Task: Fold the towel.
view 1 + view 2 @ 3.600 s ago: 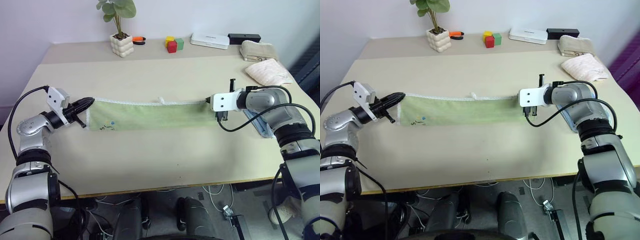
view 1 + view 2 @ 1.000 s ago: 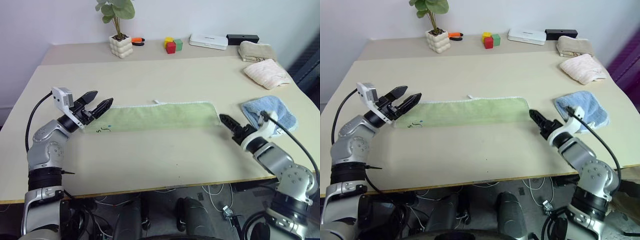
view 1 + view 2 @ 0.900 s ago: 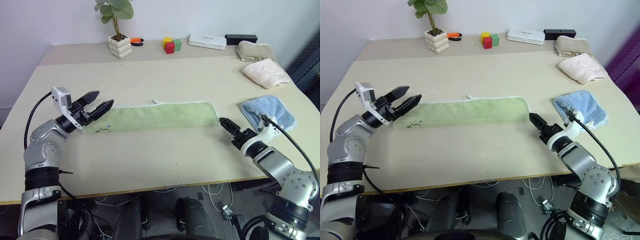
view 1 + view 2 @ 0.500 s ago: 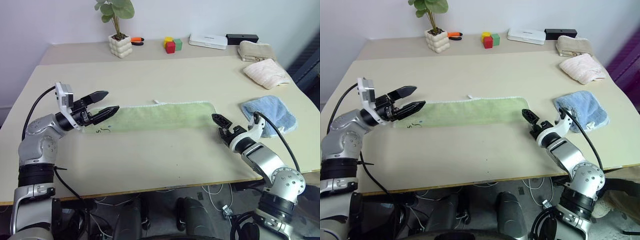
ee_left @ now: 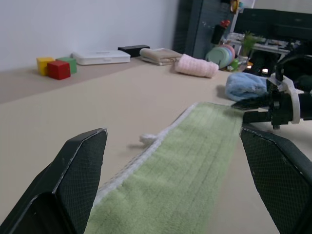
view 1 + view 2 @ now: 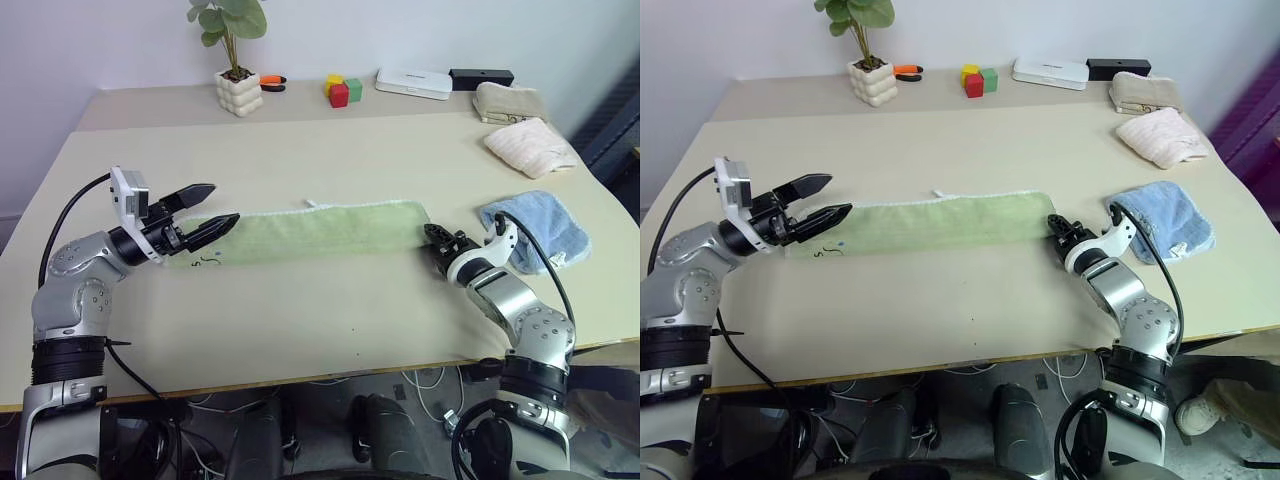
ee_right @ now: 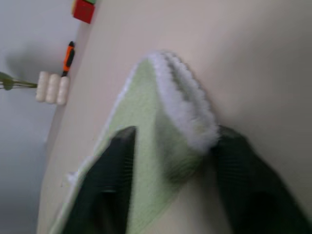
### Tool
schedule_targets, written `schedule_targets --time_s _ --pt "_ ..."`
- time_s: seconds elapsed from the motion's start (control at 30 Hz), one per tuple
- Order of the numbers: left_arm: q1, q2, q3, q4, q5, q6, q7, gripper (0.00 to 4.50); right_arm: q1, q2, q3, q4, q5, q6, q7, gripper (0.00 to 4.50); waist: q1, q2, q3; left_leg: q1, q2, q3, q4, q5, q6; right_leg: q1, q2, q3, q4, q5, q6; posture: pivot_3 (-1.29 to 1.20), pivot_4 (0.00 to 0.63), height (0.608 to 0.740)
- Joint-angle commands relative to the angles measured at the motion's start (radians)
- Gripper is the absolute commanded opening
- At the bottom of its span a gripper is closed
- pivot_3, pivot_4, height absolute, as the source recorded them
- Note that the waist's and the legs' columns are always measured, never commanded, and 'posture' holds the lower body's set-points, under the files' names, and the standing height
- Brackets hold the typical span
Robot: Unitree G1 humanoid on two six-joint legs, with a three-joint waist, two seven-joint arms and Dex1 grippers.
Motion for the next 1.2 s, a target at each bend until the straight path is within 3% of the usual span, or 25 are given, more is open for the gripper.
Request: schedule_targets --time_s 0.03,0.43,0.6,0.8,1.03,1.2 --pt "0.008 0.013 0.031 -0.041 -0.009 -0.018 0.011 4.50 -0.019 -0.005 0.010 0.011 -0.040 -0.023 0.015 0.11 -0.001 -0.001 -0.001 0.000 0.000 0.000 0.000 0.000 0.000 0.000 0.000 0.000 0.000 0.000 0.000 0.00 0.150 0.740" --pt "0.008 0.009 0.025 0.009 0.014 -0.079 0.012 4.50 -0.007 -0.352 0.101 -0.091 -0.271 0.013 0.289 0.05 0.007 0.001 0.001 -0.001 0.000 0.001 0.000 -0.001 0.000 -0.001 -0.001 0.000 -0.001 0.000 -0.001 0.00 0.150 0.740" --pt "-0.034 -0.004 0.006 0.059 0.024 -0.105 0.001 4.50 -0.025 -0.452 0.273 -0.226 -0.422 -0.044 0.460 0.05 0.003 0.002 0.001 -0.001 0.000 0.001 -0.001 -0.001 0.000 -0.002 -0.001 0.000 -0.001 0.000 -0.001 0.00 0.150 0.740" --pt "-0.067 -0.018 -0.013 0.095 0.039 -0.128 -0.011 4.50 -0.073 -0.475 0.462 -0.352 -0.560 -0.101 0.631 0.05 0.004 0.001 0.002 -0.002 0.000 0.001 -0.001 -0.001 0.001 -0.003 -0.001 0.000 -0.001 0.000 0.000 0.00 0.150 0.740" --pt "-0.046 -0.022 -0.023 0.028 0.040 -0.120 -0.007 4.50 -0.150 -0.391 0.645 -0.306 -0.721 -0.209 0.760 0.05 0.008 0.000 0.002 -0.004 0.000 0.001 0.000 -0.001 0.001 -0.004 -0.001 0.000 -0.001 0.000 -0.001 0.00 0.150 0.740" --pt "-0.006 -0.014 -0.009 -0.014 0.035 -0.110 0.009 4.50 -0.147 -0.338 0.699 -0.294 -0.793 -0.275 0.811 0.05 0.007 0.000 0.002 -0.005 0.000 0.002 0.000 0.000 -0.001 -0.005 -0.001 0.000 -0.001 0.000 0.000 0.00 0.150 0.740"
